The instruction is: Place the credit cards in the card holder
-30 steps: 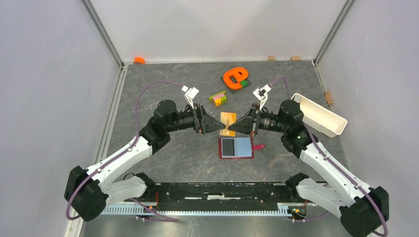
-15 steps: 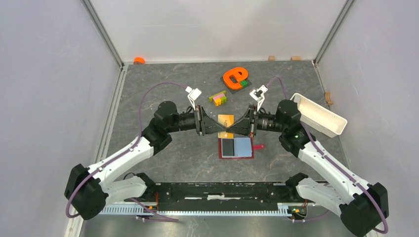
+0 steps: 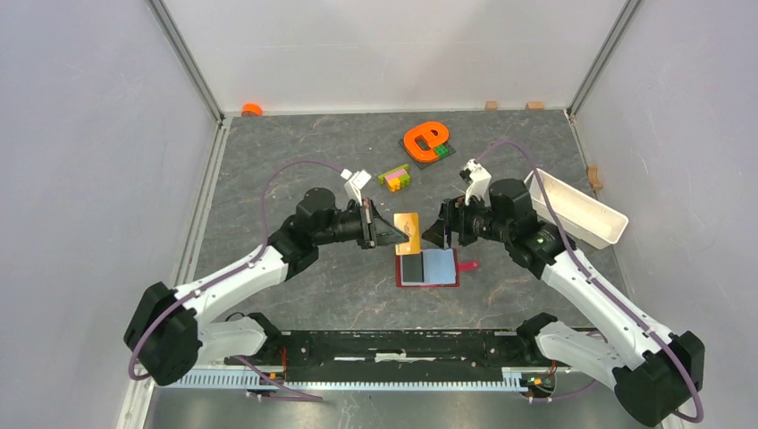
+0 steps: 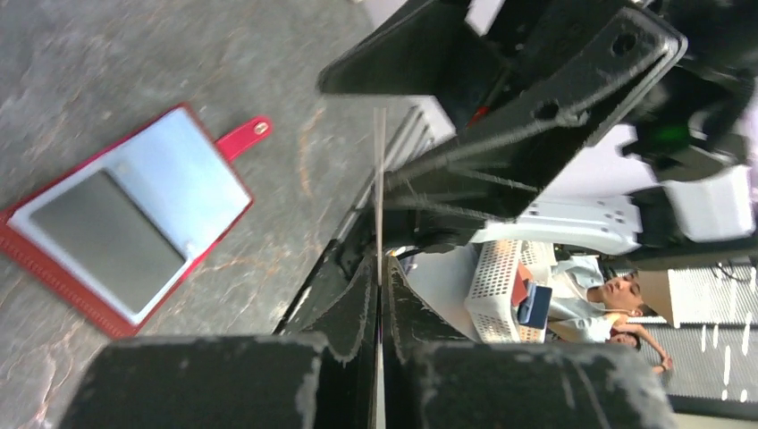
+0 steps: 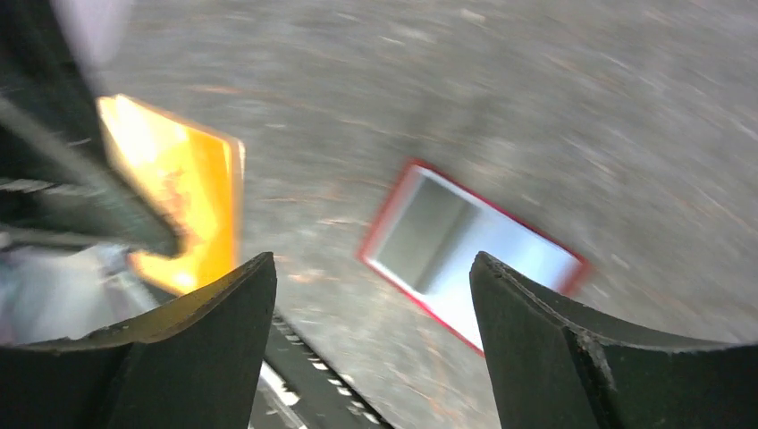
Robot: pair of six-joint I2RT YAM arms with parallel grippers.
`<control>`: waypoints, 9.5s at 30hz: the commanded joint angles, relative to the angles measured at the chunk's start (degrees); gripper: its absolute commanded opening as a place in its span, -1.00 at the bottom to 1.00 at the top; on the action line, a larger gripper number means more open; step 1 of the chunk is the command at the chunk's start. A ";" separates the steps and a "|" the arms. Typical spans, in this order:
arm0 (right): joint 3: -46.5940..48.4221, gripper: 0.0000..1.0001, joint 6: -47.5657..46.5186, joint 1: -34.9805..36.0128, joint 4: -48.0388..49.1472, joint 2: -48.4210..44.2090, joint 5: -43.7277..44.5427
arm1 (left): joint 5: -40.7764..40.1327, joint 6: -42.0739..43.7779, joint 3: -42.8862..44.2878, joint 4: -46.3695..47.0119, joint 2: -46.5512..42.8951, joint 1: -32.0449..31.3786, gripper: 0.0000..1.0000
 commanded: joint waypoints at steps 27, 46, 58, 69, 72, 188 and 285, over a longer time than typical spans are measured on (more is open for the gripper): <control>-17.31 -0.09 -11.28 -14.72 -1.65 10.98 14.43 | -1.85 -8.57 -3.28 14.80 32.38 -3.42 -0.96; -17.71 -1.00 -11.27 -15.59 -2.04 12.94 16.56 | -0.81 -10.55 -1.77 20.04 38.56 -3.41 -0.95; -17.85 -1.00 -11.52 -15.63 -3.15 12.60 18.22 | 2.02 -14.01 -1.36 25.95 42.25 -2.82 -0.96; -17.74 -1.00 -11.57 -15.70 -3.44 13.14 18.57 | 4.14 -15.97 -1.36 28.84 42.66 -2.27 -0.95; -17.72 -1.00 -11.63 -15.69 -3.54 13.10 18.80 | 3.94 -15.48 -1.29 28.35 43.29 -2.19 -0.96; -17.37 -1.00 -12.15 -15.58 -4.83 10.91 18.74 | -11.79 1.28 9.79 -1.57 37.11 -9.03 0.09; -21.50 -1.00 -12.80 -15.58 -4.57 7.85 15.00 | -56.03 23.60 26.74 -23.02 43.23 -23.41 1.00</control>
